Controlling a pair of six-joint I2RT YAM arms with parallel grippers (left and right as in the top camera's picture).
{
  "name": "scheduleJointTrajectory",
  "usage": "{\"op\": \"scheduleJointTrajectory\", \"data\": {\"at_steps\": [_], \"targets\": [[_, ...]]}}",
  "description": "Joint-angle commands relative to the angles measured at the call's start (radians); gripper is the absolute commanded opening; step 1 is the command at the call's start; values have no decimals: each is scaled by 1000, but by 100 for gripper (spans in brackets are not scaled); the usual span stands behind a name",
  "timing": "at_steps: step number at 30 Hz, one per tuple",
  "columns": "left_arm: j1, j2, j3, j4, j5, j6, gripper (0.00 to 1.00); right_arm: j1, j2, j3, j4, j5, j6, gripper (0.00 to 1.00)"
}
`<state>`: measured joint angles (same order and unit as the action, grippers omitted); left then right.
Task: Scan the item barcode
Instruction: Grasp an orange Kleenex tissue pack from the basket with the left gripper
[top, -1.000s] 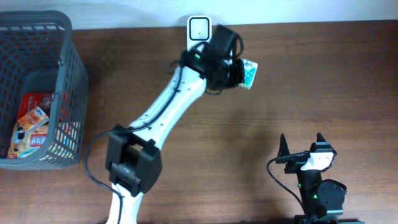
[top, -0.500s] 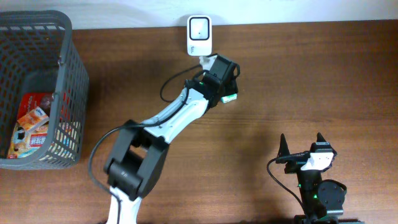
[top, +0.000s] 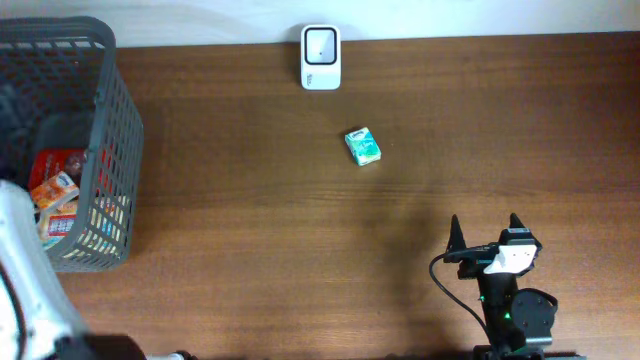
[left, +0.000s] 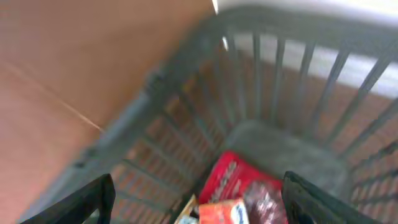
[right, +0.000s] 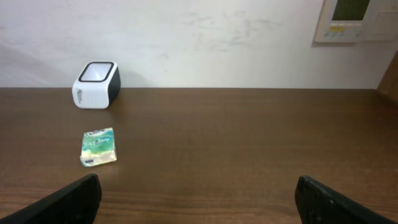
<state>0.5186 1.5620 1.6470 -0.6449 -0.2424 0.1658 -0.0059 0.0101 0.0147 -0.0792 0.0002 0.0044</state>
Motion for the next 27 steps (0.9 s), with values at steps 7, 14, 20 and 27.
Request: {"op": "scheduleJointTrajectory", "data": {"at_steps": [7,14,20,27], "targets": [[1,359,-58,-182,-94,279,73,-1,-6,-9,-2,5,11,98],[3,413,-135,-186,-95,637,72,-1,-6,-9,-3,5,11,98],[88,415,-190,-108,-94,659,56,-1,-6,-9,-2,5,11,98],[132,434,-190,-58,145,659,43,-1,-6,-9,-3,5,11,98]]}}
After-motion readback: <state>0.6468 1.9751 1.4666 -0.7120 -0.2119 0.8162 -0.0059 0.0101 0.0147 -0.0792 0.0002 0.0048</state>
